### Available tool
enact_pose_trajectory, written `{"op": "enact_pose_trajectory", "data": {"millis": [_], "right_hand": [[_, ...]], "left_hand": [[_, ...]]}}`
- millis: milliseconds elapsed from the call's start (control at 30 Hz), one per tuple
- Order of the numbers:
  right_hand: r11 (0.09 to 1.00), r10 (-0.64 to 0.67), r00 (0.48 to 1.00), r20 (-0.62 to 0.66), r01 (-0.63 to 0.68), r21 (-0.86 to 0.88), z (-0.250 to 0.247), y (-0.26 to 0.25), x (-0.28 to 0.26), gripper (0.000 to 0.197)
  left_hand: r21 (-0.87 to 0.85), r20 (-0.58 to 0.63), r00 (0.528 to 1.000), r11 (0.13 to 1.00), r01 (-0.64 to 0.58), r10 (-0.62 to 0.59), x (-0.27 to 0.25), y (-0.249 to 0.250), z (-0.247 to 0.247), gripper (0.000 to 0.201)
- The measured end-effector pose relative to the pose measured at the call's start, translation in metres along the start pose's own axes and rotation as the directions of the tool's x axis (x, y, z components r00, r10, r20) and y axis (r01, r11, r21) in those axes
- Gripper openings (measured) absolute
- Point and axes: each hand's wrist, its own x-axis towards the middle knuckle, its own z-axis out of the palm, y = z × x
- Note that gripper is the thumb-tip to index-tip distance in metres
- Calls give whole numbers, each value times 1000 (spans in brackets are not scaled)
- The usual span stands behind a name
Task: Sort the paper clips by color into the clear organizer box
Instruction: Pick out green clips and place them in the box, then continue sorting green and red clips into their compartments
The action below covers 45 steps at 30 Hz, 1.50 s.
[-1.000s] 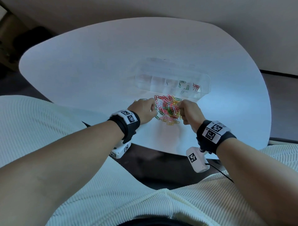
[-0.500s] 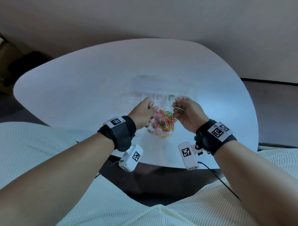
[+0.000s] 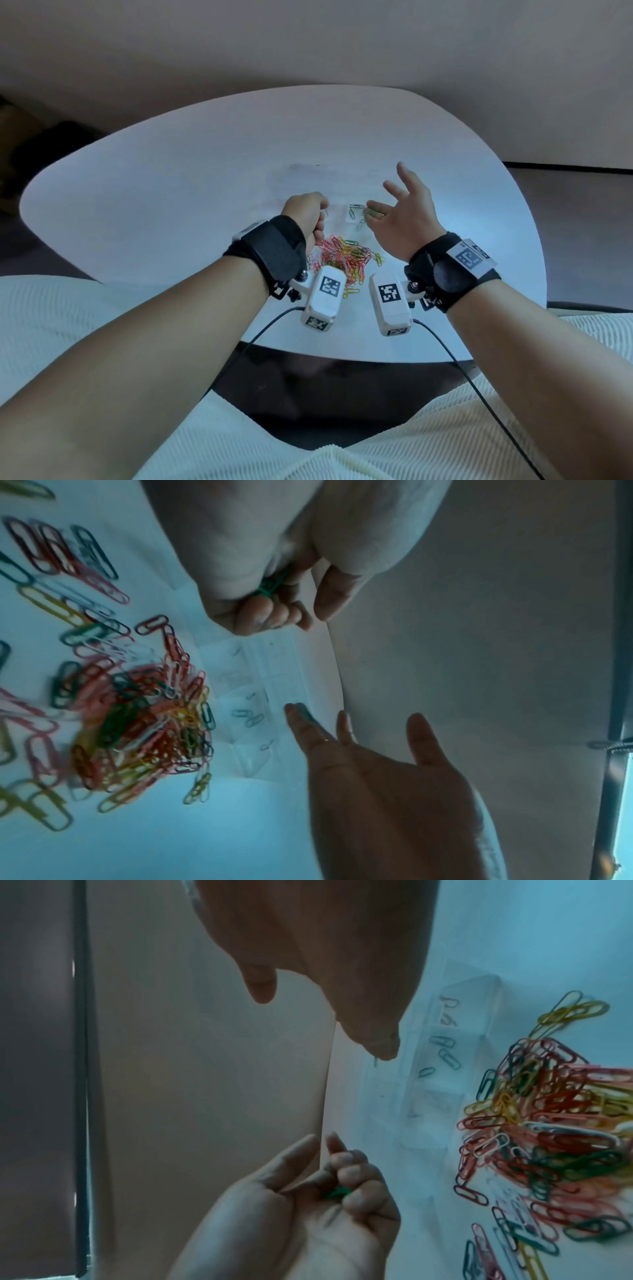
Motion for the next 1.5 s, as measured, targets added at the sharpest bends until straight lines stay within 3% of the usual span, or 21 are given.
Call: {"op": "enact_pose_trajectory", "data": {"millis": [167,467,533,633,700,767,900,1033,1133,1200,1267,1333,1400,1500], "right_hand": [[999,33,999,-24,-33,-3,3,2,-1,69],[987,-161,972,-171,157,-37,-9,-8,0,52],[986,-169,967,-191,165,-38,-12,-9,0,49],[985,-175,966,-193,169,-46,-14,-10,0,47],[984,-180,966,-188,174,-49,-14,-11,-1,44],[982,-185,965,-187,175,-68,-14,-12,-1,38],[976,-182,976,-123,164,-143,-15,-10,-5,22],[929,-203,979,-23,186,-321,-10,2,-9,11],[748,-228,970,80,228,-624,-8,24,-10,6],[486,-210,963,169,253,-836,-9,42,-10,6],[207,-155,960,234,263,-942,-12,60,-9,8],[67,-90,965,247,253,-965,-13,74,-10,11],[-14,-58,963,262,262,-965,-14,84,-9,20],[-102,-24,954,300,296,-950,-13,94,-10,33]], "left_hand": [[7,-32,999,1000,23,-23,5,13,20,12],[-148,55,996,986,79,-71,23,16,62,11],[-112,88,991,987,113,-104,27,17,65,23],[-21,147,976,986,165,-160,31,15,63,55],[2,175,972,987,158,-156,31,14,59,62],[16,186,975,993,117,-118,29,14,52,57],[172,165,985,982,-81,52,13,22,33,27],[456,221,954,843,-286,204,-4,22,0,18],[708,236,932,609,-358,274,-10,8,-30,16],[821,258,927,444,-358,270,-13,-7,-50,16],[891,292,932,294,-347,215,-12,-24,-66,16],[922,316,936,184,-341,154,-9,-39,-79,16],[934,300,945,163,-319,131,-4,-49,-87,15],[932,254,953,222,-287,168,5,-55,-93,14]]}}
